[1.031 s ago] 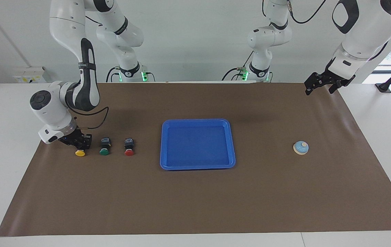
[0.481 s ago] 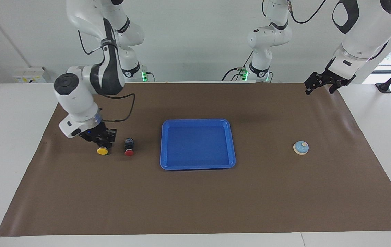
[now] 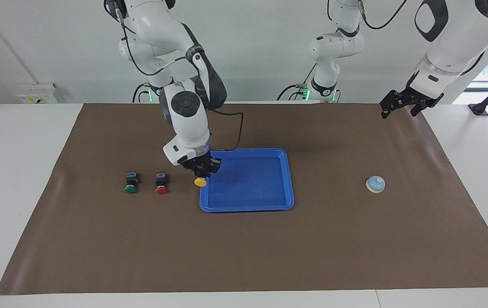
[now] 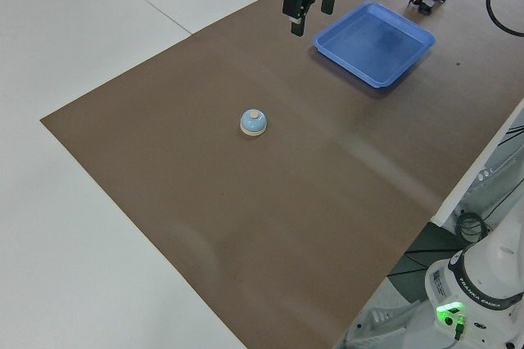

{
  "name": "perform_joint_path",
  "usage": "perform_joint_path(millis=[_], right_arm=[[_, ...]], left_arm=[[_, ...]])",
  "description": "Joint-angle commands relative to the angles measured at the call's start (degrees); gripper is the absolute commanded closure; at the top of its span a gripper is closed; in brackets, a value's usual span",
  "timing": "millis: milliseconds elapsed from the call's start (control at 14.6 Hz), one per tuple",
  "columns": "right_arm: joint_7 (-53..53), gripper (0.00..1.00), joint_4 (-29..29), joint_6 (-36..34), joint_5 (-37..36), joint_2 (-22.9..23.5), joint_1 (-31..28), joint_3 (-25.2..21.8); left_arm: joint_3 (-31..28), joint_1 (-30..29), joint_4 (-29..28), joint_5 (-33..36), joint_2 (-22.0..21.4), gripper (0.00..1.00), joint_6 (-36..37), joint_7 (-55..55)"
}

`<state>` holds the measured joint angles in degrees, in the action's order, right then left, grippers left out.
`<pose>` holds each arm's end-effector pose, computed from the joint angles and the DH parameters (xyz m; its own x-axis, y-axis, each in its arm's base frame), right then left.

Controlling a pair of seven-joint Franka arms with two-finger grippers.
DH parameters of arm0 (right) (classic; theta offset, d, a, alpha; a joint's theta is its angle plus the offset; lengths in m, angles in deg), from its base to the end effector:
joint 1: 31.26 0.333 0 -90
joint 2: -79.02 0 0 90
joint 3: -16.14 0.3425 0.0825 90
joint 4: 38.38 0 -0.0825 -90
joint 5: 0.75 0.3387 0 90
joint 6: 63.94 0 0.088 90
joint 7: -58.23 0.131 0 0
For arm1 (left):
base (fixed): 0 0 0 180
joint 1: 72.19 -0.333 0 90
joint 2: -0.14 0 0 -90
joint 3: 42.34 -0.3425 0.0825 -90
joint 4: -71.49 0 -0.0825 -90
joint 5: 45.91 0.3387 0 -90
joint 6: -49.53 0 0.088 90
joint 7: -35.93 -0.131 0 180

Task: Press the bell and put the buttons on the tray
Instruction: 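Carry the yellow button into the blue tray and release it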

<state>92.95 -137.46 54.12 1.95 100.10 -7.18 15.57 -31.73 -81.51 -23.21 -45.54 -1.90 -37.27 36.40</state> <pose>0.5647 0.2502 0.3900 0.9751 -0.2157 -0.0516 -0.2165 -0.9762 -0.0095 0.4866 -0.0118 0.6053 0.9946 -0.0130 -0.1026 -0.0145 -0.9998 -0.0138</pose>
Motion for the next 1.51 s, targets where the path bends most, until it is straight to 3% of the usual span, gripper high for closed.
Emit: perform_joint_path(millis=[0, 825, 1306, 1374, 1443], right_arm=[[0.2, 1.00, 2.4, -0.8, 3.4, 2.7, 0.0, -0.3], [-12.5, 1.00, -4.0, 2.9, 3.4, 2.2, 2.4, -0.4], [-10.9, 1.00, -7.7, 7.4, 3.5, 1.4, 2.5, -0.4], [-9.9, 0.91, -7.7, 7.2, 3.5, 1.3, 2.5, -0.4], [-9.3, 0.64, -7.4, 6.7, 3.5, 1.3, 2.5, -0.4]], left_arm=[[-0.4, 0.2, 0.6, -0.4, -0.3, 0.00, 1.4, -0.2], [-0.4, 0.2, 0.6, -0.4, -0.4, 0.00, 1.4, -0.2], [-0.4, 0.2, 0.6, -0.4, -0.4, 0.00, 1.4, -0.2], [-0.4, 0.2, 0.6, -0.4, -0.3, 0.00, 1.4, -0.3], [-0.4, 0.2, 0.6, -0.4, -0.3, 0.00, 1.5, -0.2]])
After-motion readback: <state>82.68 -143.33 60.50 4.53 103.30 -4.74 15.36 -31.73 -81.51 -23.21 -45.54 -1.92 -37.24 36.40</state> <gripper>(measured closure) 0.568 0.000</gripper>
